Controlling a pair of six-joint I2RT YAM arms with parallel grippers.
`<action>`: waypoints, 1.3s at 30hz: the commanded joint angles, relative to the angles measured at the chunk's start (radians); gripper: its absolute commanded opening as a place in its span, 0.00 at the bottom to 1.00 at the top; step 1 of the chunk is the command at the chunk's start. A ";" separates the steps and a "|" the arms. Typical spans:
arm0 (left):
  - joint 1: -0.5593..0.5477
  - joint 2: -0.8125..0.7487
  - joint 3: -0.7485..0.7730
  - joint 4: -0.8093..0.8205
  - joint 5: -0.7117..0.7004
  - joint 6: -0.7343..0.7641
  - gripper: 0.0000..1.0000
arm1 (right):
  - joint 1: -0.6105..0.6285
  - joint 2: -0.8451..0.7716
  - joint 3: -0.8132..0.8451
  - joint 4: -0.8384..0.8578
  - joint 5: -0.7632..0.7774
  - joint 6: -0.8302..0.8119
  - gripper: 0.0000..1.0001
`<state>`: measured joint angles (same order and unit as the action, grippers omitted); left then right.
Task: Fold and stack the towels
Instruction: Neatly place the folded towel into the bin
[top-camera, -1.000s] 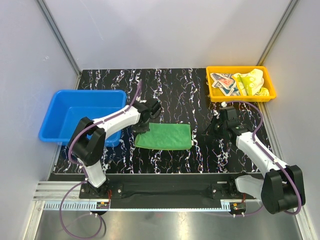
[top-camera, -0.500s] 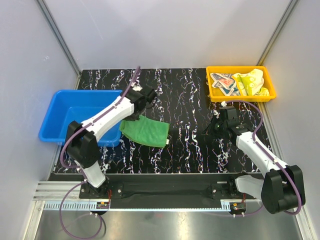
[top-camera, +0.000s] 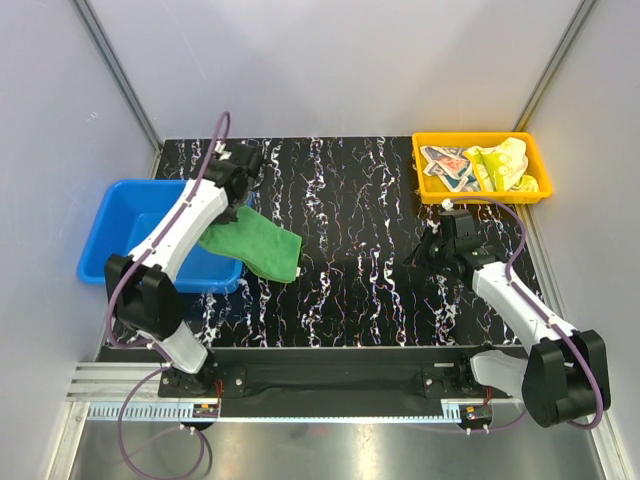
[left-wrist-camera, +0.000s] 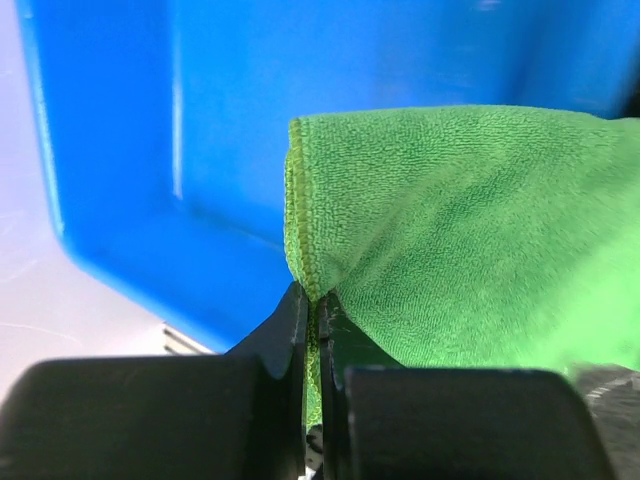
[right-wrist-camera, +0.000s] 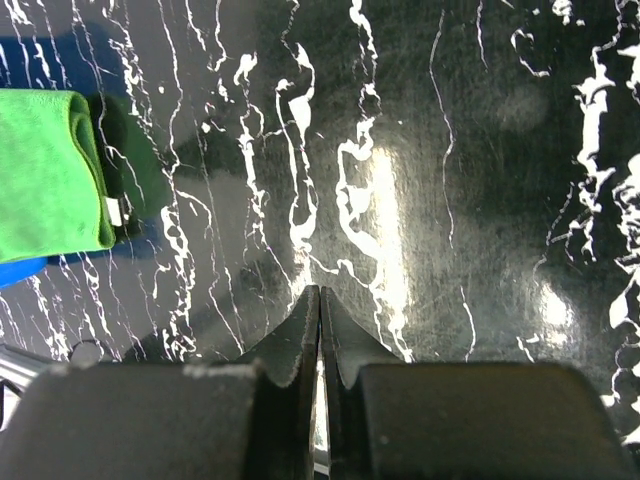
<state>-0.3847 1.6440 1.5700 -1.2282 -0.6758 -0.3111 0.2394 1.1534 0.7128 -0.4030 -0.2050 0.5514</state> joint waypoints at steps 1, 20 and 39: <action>0.064 -0.059 -0.020 0.013 0.002 0.113 0.00 | -0.003 0.011 0.030 0.064 -0.031 -0.008 0.07; 0.362 -0.012 -0.303 0.420 -0.117 0.116 0.00 | -0.003 -0.003 -0.059 0.173 -0.047 -0.034 0.08; 0.498 0.189 -0.306 0.575 -0.142 0.182 0.00 | -0.005 0.011 -0.027 0.161 0.013 -0.094 0.09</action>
<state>0.0944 1.8198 1.2705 -0.7238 -0.7666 -0.1341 0.2390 1.1690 0.6483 -0.2737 -0.2207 0.4786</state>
